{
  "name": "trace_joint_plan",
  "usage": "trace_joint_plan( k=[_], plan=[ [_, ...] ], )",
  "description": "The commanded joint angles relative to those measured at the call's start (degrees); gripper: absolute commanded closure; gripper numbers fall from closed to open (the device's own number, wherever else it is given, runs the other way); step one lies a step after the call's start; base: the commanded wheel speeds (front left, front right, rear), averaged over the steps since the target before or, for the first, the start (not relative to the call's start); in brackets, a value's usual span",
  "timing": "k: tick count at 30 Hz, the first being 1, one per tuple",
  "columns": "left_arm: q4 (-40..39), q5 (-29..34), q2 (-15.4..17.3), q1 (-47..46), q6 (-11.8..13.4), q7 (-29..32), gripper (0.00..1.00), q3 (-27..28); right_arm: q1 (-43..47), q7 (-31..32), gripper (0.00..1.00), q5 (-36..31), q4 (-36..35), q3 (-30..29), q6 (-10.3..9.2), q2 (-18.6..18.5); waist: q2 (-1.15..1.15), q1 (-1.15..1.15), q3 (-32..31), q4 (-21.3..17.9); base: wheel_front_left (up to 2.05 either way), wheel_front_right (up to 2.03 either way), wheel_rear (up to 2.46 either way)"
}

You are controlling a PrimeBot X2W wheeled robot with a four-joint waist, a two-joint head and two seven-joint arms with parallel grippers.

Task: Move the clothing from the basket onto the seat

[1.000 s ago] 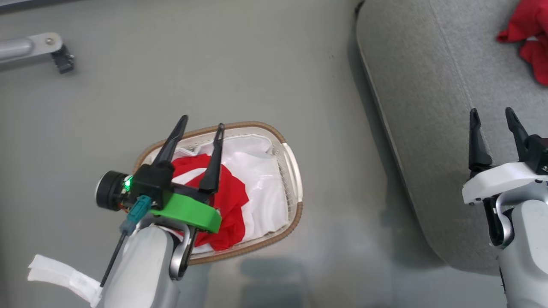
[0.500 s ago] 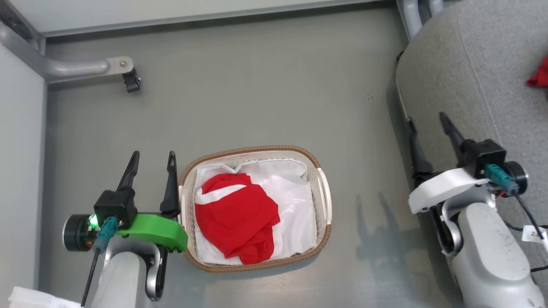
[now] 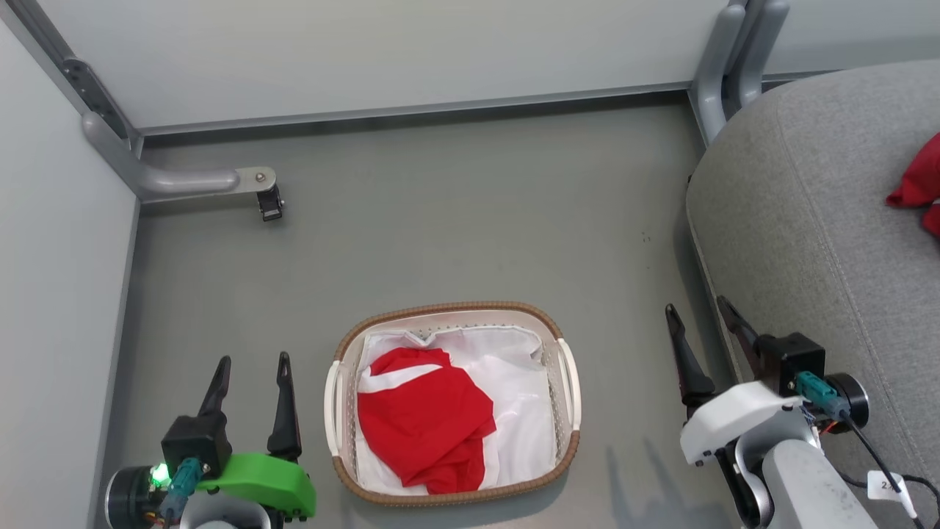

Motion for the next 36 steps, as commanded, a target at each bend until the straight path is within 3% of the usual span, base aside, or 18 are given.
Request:
trace_joint_plan(
  k=[1, 11, 21, 36],
  plan=[
    [-0.33, -0.31, 0.09, 1.76, 0.37, 0.04, 0.0, -0.02, 1.77, -0.11, 0.0, 0.1, -0.22, 0.06, -0.06, -0.07, 0.0, 0.0, -2.06, -0.07, 0.0, 0.0, 0.0],
    [-3.03, -0.96, 0.13, 5.93, 1.01, 0.04, 0.0, -2.4, 7.01, -0.11, 0.0, 0.83, -1.34, -1.42, -0.06, 0.17, 0.0, 0.0, -4.57, 0.33, 0.0, 0.0, 0.0],
    [-3.33, -1.25, 0.11, 4.1, 0.58, 0.04, 0.0, -3.68, 5.62, -0.11, 0.0, 1.44, -2.47, -0.71, -0.06, 0.16, 0.0, 0.0, -3.12, -0.49, 0.0, 0.0, 0.0],
    [1.31, -1.43, 0.12, -3.51, 0.02, 0.04, 0.0, -7.01, -0.09, -0.11, 0.0, 3.09, -5.97, 1.97, -0.06, 0.14, 0.0, 0.0, 8.19, -5.75, 0.0, 0.0, 0.0]
  ],
)
